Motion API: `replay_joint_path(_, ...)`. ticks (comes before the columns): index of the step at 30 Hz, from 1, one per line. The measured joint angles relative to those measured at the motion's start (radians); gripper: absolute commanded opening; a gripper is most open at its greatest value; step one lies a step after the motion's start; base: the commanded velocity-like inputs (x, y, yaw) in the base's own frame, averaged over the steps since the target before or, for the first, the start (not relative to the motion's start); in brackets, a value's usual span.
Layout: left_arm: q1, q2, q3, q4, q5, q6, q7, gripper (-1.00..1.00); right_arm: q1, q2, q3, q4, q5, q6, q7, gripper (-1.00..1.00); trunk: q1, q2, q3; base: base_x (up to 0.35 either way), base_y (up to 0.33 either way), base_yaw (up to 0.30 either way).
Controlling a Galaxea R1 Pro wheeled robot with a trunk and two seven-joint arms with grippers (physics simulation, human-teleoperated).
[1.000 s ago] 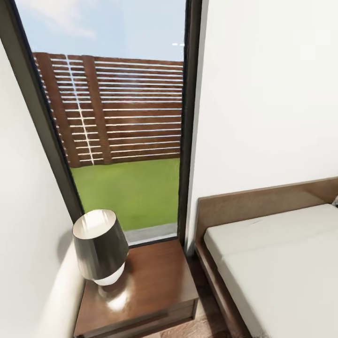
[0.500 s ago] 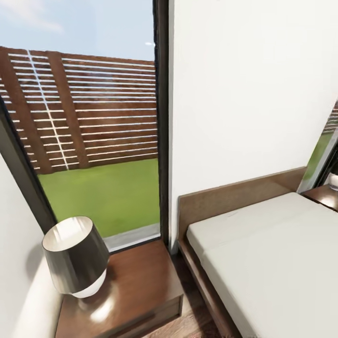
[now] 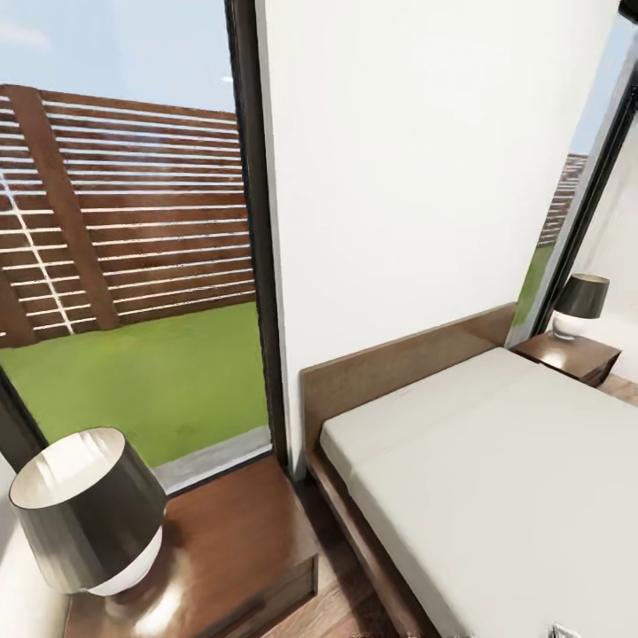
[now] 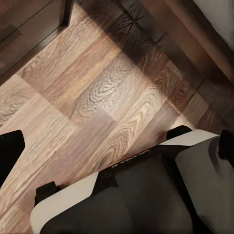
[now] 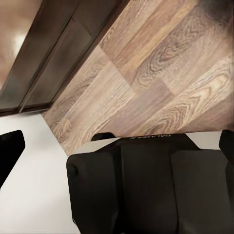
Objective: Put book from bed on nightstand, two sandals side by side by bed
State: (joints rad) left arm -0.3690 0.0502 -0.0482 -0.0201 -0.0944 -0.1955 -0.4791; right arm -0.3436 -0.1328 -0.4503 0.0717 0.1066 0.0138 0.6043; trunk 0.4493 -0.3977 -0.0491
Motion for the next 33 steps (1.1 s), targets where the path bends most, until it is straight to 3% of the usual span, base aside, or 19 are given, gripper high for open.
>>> replay_joint_path(33, 0.000, 0.000, 0.000, 0.000, 0.000, 0.000, 0.000, 1.00, 0.000, 0.000, 0.000, 0.000, 0.001, 0.000, 0.000, 1.00, 0.000, 0.000, 0.000, 0.000, 0.000, -0.300)
